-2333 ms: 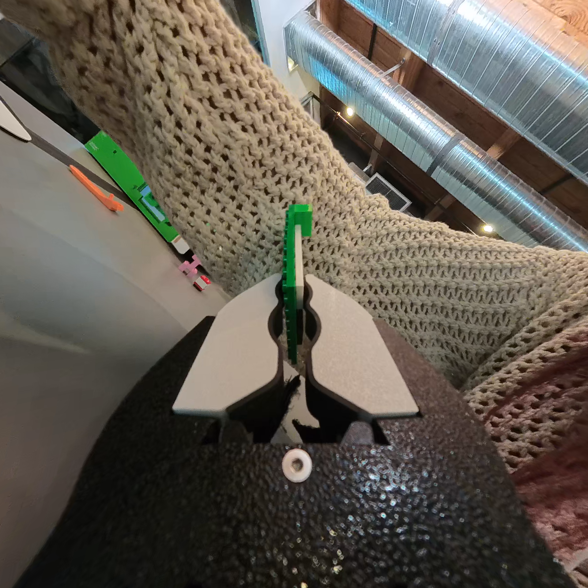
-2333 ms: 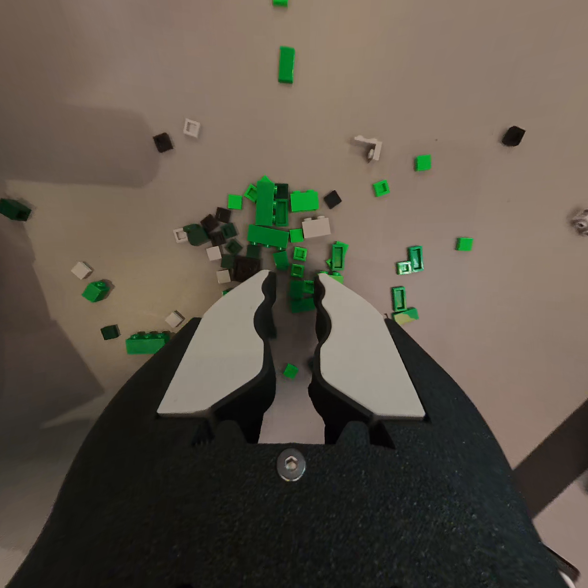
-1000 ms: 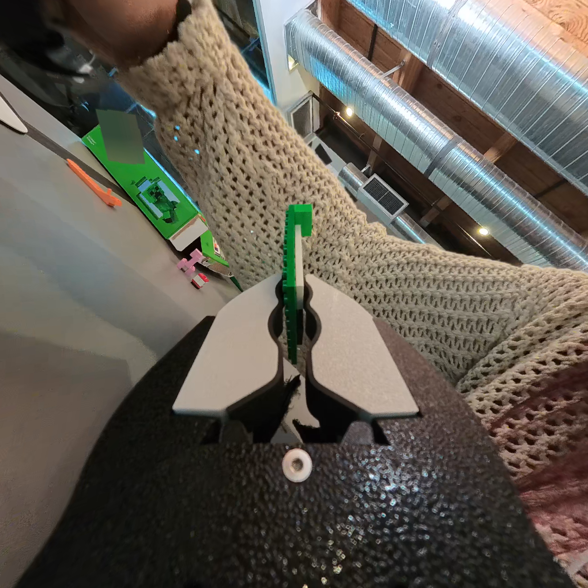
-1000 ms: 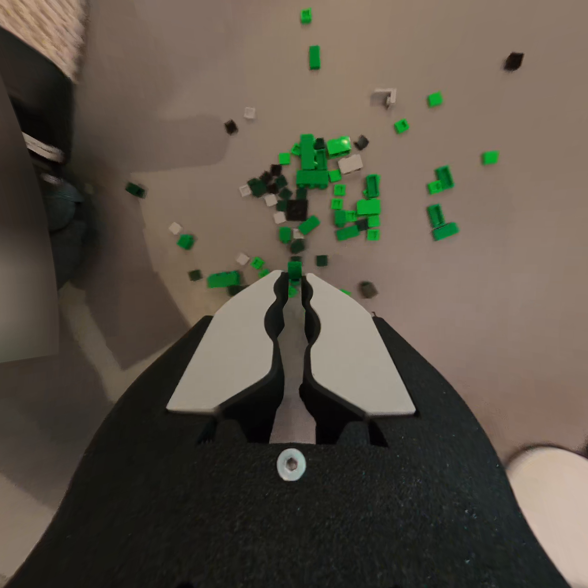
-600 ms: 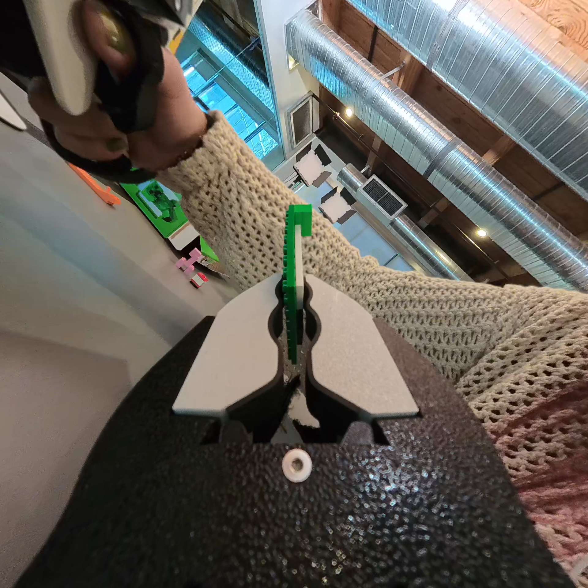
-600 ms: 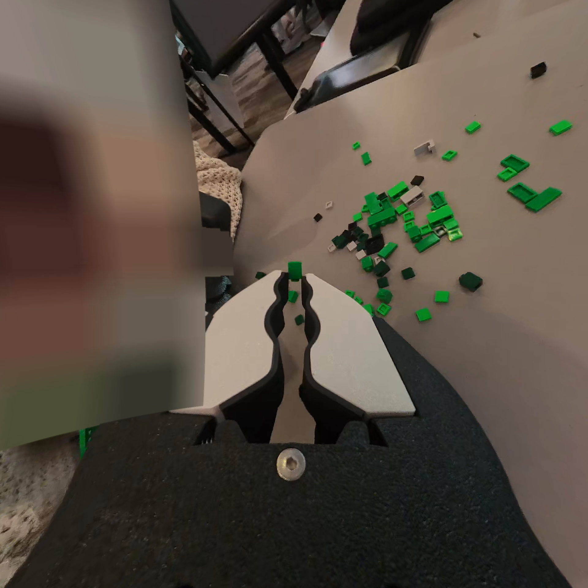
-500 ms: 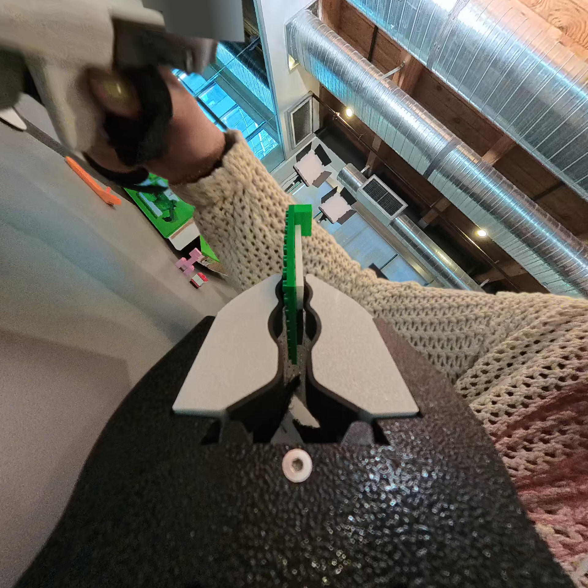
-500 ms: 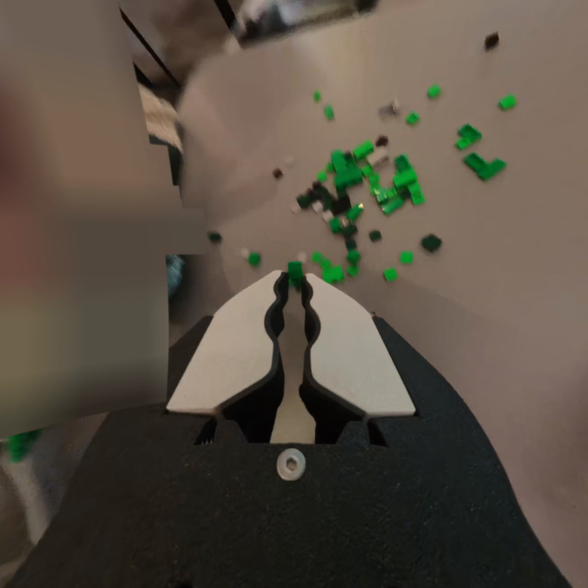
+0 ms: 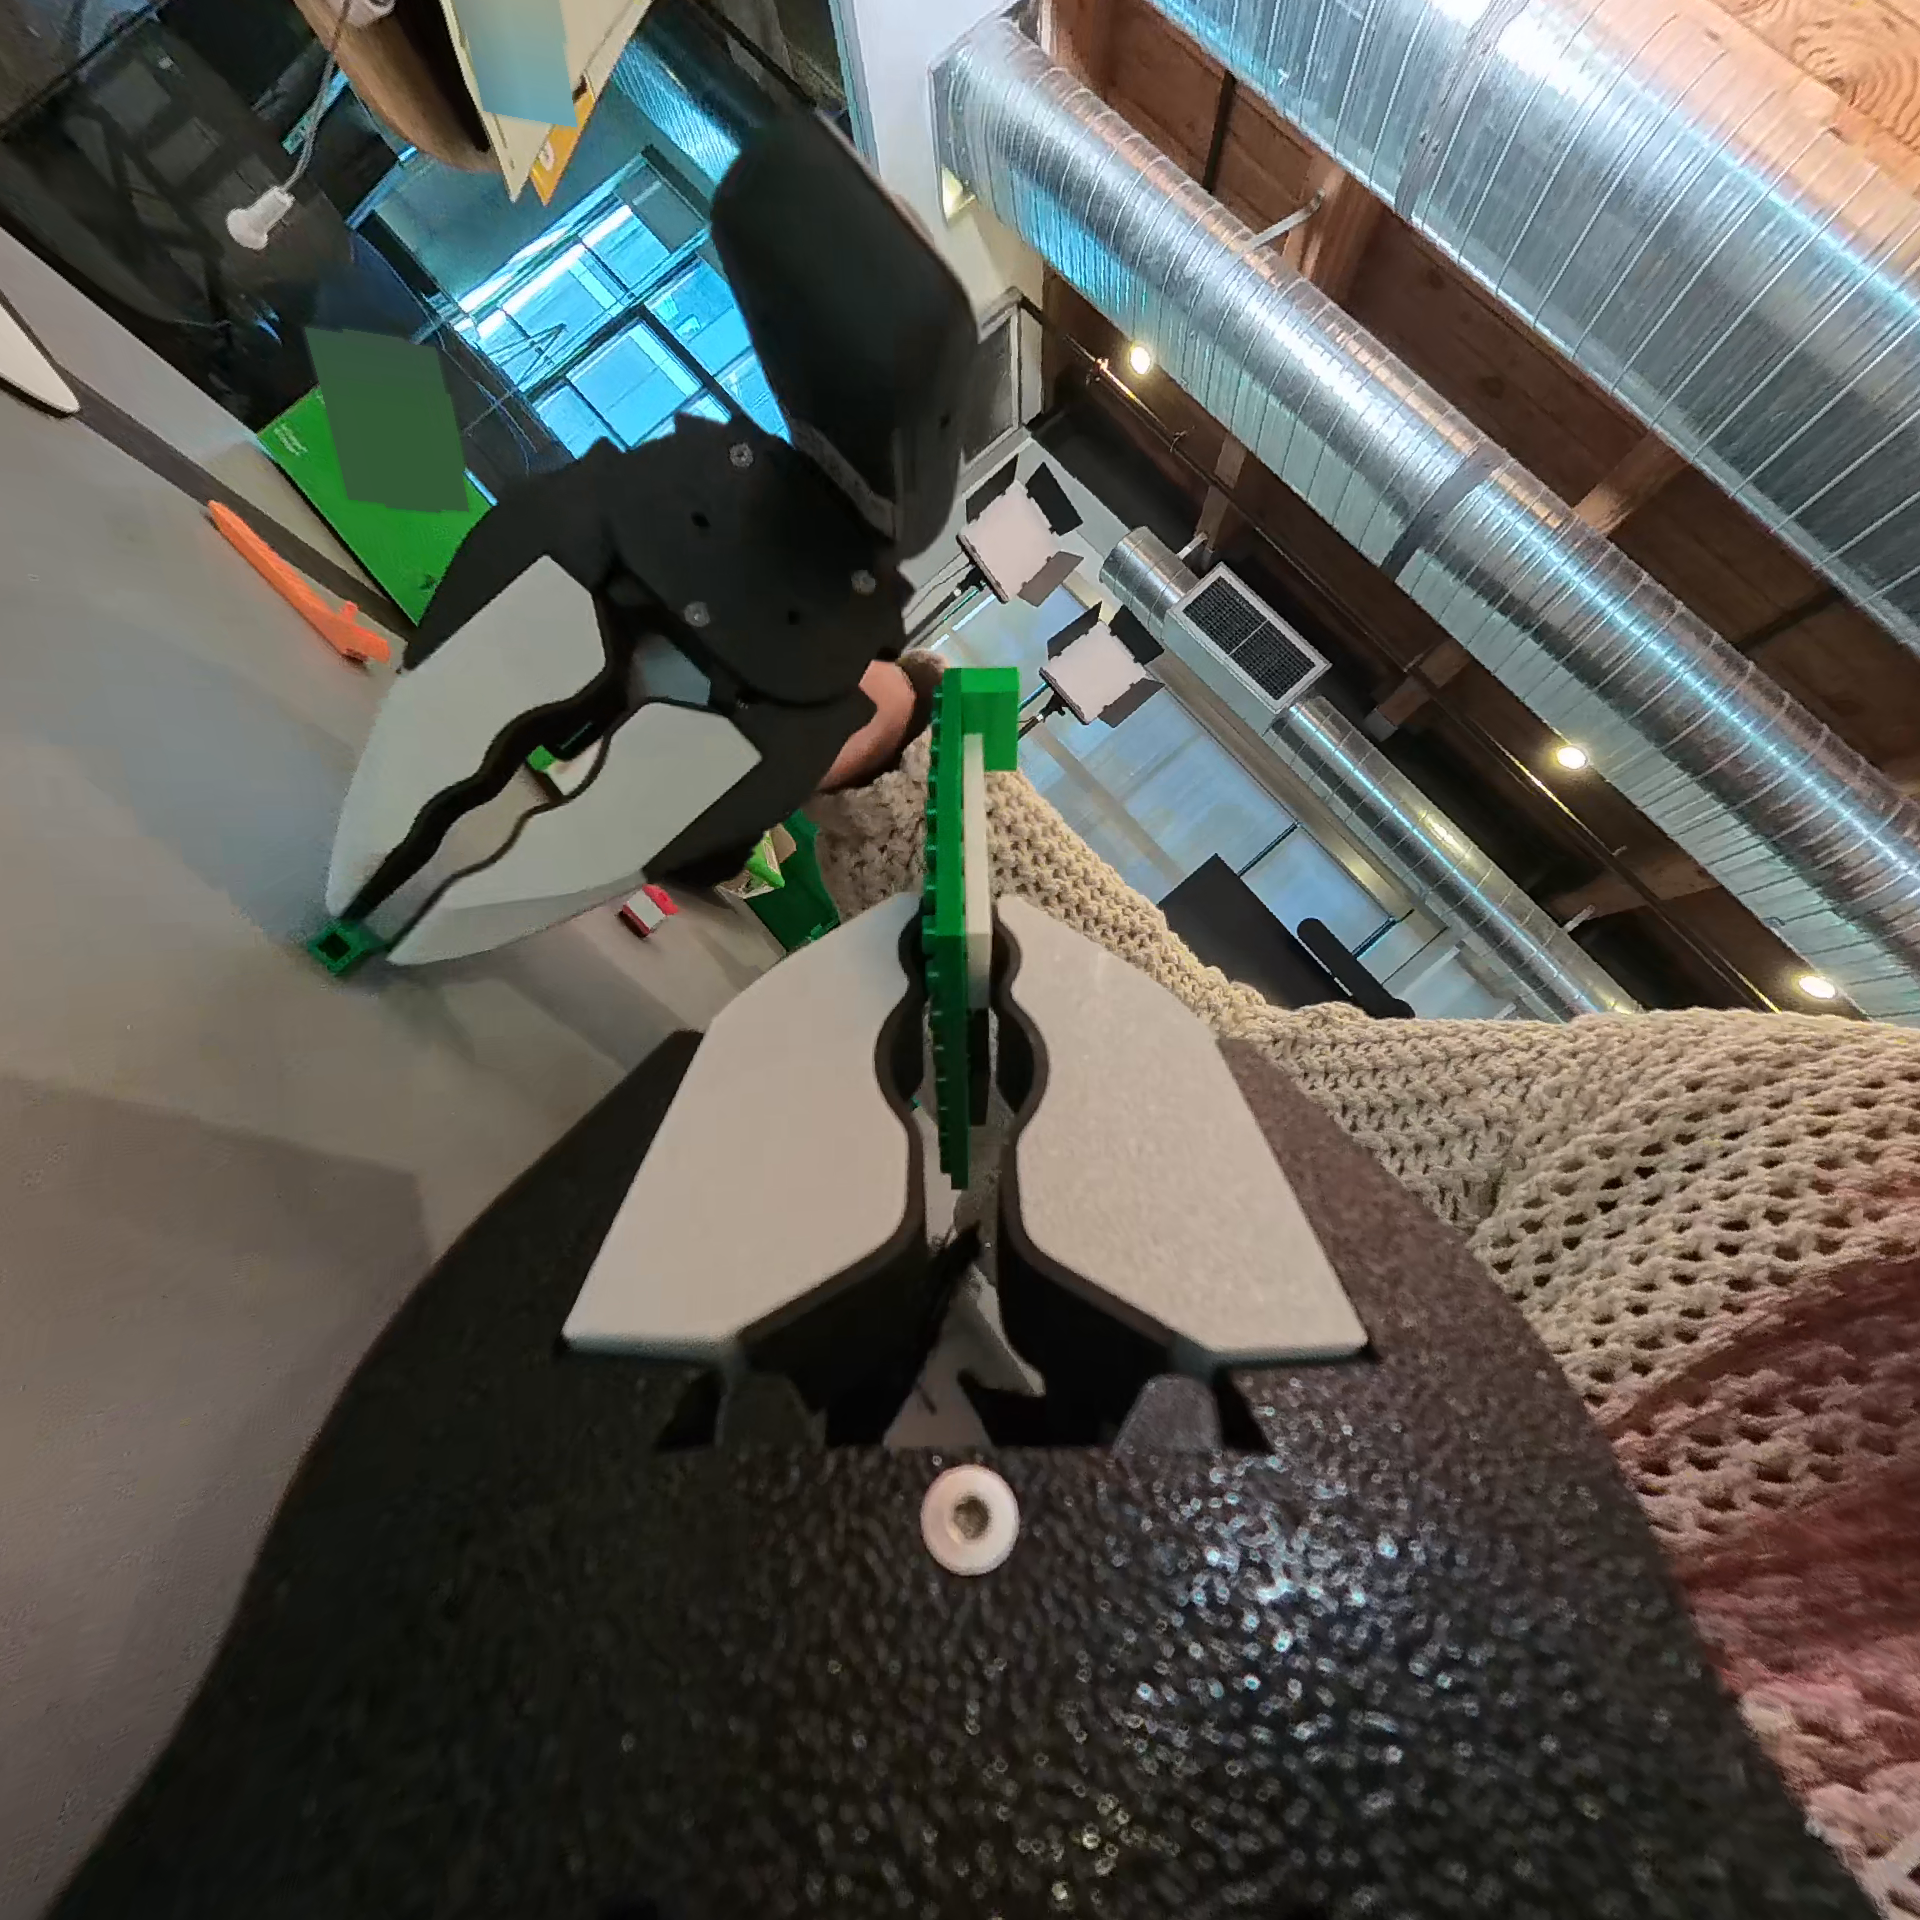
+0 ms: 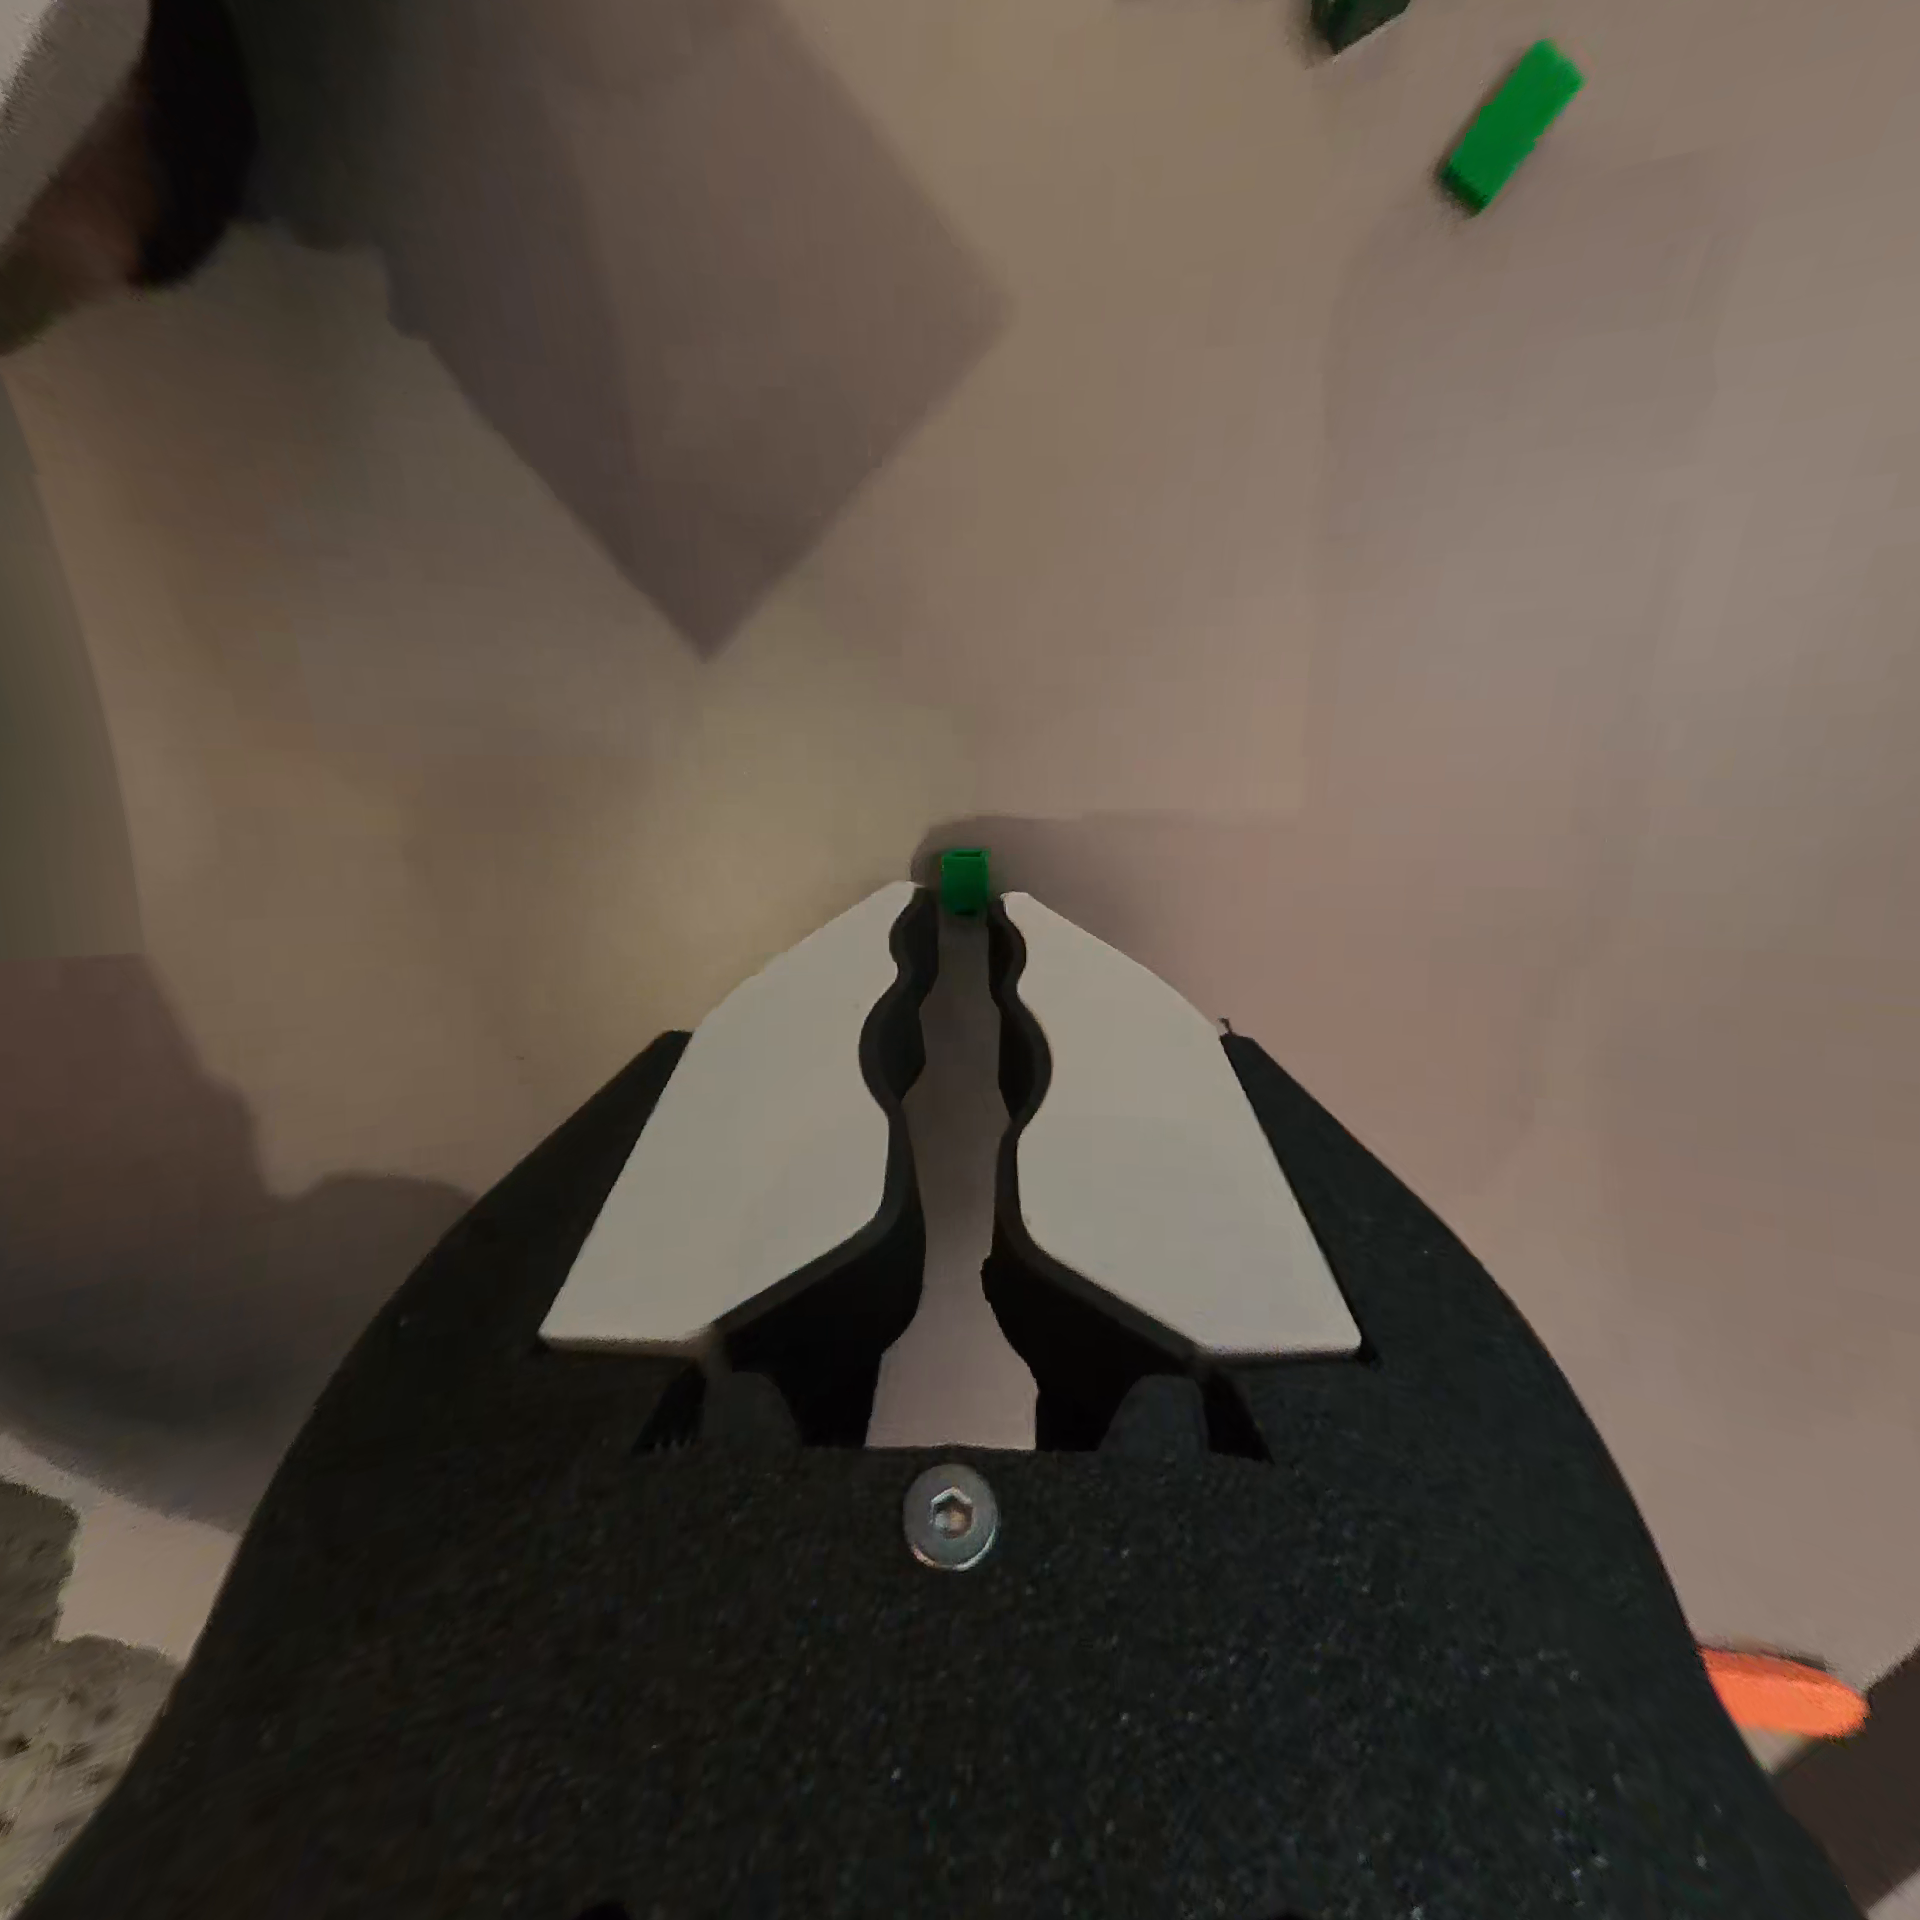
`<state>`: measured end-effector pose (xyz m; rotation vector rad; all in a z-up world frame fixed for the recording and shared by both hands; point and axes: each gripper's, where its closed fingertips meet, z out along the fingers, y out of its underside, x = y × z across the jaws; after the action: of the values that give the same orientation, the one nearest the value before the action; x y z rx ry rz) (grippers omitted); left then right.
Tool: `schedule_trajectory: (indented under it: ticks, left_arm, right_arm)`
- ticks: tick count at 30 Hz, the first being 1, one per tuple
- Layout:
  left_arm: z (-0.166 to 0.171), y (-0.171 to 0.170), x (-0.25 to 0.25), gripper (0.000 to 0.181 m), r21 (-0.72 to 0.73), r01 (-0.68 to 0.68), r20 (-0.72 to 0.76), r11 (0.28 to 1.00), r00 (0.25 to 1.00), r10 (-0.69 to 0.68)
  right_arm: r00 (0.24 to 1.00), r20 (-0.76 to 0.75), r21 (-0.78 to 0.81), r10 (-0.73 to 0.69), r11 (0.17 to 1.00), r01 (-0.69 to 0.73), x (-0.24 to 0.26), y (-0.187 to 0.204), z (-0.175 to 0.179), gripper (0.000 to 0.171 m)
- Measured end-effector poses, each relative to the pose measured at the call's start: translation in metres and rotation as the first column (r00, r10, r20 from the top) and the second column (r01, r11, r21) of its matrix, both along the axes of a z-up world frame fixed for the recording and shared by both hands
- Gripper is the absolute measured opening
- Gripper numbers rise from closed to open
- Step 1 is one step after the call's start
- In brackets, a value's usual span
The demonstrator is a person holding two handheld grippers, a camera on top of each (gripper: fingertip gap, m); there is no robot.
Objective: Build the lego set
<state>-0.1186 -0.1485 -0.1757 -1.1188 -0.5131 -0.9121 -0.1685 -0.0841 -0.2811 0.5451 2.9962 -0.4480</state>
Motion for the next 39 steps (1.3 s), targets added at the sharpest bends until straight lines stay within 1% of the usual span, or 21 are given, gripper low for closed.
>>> schedule_trajectory:
  ticks: [2,4,6,7,8,10,12,14,16,17,21,23,24,25,27,28,30,32,36,38,39]
  left_arm:
    - [0.000,0.000,0.000,0.008,0.000,0.001,0.001,1.000,1.000,-0.001]
    - [0.000,0.000,0.001,0.008,0.000,0.004,-0.003,1.000,1.000,-0.004]
    - [0.000,0.001,0.001,0.008,0.000,0.005,-0.003,1.000,1.000,-0.005]
    - [0.000,0.000,0.001,0.008,0.000,0.005,-0.002,1.000,1.000,-0.005]
    - [0.000,0.000,0.001,0.008,0.000,0.006,0.000,1.000,1.000,-0.006]
    - [0.000,0.001,0.001,0.008,0.000,0.007,0.000,1.000,1.000,-0.007]
    - [0.000,0.001,0.001,0.008,0.000,0.009,0.002,1.000,1.000,-0.009]
    - [0.000,0.001,0.001,0.008,0.001,0.014,0.007,1.000,1.000,-0.014]
    - [0.000,0.001,0.002,0.008,0.004,0.020,0.010,1.000,1.000,-0.020]
    - [0.000,0.001,0.002,0.008,0.005,0.020,0.010,1.000,1.000,-0.020]
    - [0.001,0.001,0.004,0.008,0.006,0.026,0.003,1.000,1.000,-0.026]
    - [0.001,0.001,0.004,0.009,0.007,0.028,0.005,1.000,1.000,-0.028]
    - [0.001,0.002,0.004,0.008,0.008,0.029,0.007,1.000,1.000,-0.029]
    - [0.001,0.001,0.004,0.008,0.008,0.030,0.008,1.000,1.000,-0.030]
    - [0.001,0.001,0.004,0.008,0.009,0.030,0.010,0.999,0.999,-0.031]
    - [0.001,0.001,0.004,0.008,0.010,0.031,0.012,0.999,0.999,-0.031]
    - [0.001,0.001,0.004,0.008,0.014,0.036,0.017,0.999,0.999,-0.036]
    - [0.002,0.001,0.004,0.008,0.016,0.039,0.020,0.999,0.999,-0.039]
    - [0.002,0.001,0.005,0.008,0.018,0.043,0.015,0.999,0.999,-0.044]
    - [0.002,0.001,0.005,0.008,0.019,0.043,0.016,0.999,0.999,-0.043]
    - [0.002,0.001,0.005,0.008,0.019,0.043,0.016,0.999,0.999,-0.043]
  right_arm:
    - [0.994,0.103,-0.042,-0.044,0.998,0.048,0.005,-0.005,0.006,0.014]
    - [0.967,0.231,-0.136,-0.109,0.980,0.143,0.002,-0.018,0.018,0.016]
    - [0.925,0.358,-0.296,-0.128,0.924,0.242,-0.005,-0.037,0.039,0.017]
    - [0.919,0.376,-0.361,-0.119,0.895,0.264,-0.010,-0.043,0.047,0.018]
    - [0.923,0.365,-0.399,-0.122,0.875,0.274,-0.016,-0.045,0.052,0.018]
    - [0.942,0.316,-0.434,-0.115,0.865,0.251,-0.021,-0.046,0.055,0.010]
    - [0.970,0.201,-0.420,-0.140,0.882,0.214,-0.030,-0.042,0.049,0.005]
    - [0.984,0.053,-0.358,-0.173,0.916,0.180,-0.041,-0.037,0.037,0.000]
    - [0.984,-0.064,-0.283,-0.168,0.948,0.143,-0.047,-0.033,0.026,0.000]
    - [0.981,-0.111,-0.274,-0.159,0.954,0.123,-0.050,-0.035,0.024,0.000]
    - [0.932,-0.317,-0.340,-0.177,0.938,0.062,-0.081,-0.055,0.039,0.000]
    - [0.931,-0.301,-0.373,-0.205,0.924,0.083,-0.095,-0.068,0.047,0.000]
    - [0.944,-0.255,-0.384,-0.211,0.918,0.101,-0.101,-0.076,0.049,0.002]
    - [0.957,-0.196,-0.389,-0.212,0.913,0.123,-0.105,-0.085,0.048,0.010]
    - [0.977,-0.096,-0.357,-0.192,0.923,0.146,-0.113,-0.099,0.043,0.019]
    - [0.983,-0.076,-0.317,-0.167,0.939,0.135,-0.116,-0.103,0.037,0.021]
    - [0.988,-0.109,-0.212,-0.106,0.974,0.082,-0.125,-0.104,0.022,0.022]
    - [0.988,-0.144,-0.137,-0.064,0.990,0.044,-0.131,-0.106,0.010,0.022]
    - [0.990,-0.128,-0.116,-0.063,0.992,0.048,-0.132,-0.112,-0.002,0.020]
    - [0.989,-0.134,-0.102,-0.067,0.993,0.054,-0.134,-0.109,-0.004,0.008]
    - [0.988,-0.136,-0.105,-0.070,0.993,0.056,-0.133,-0.109,-0.003,0.008]
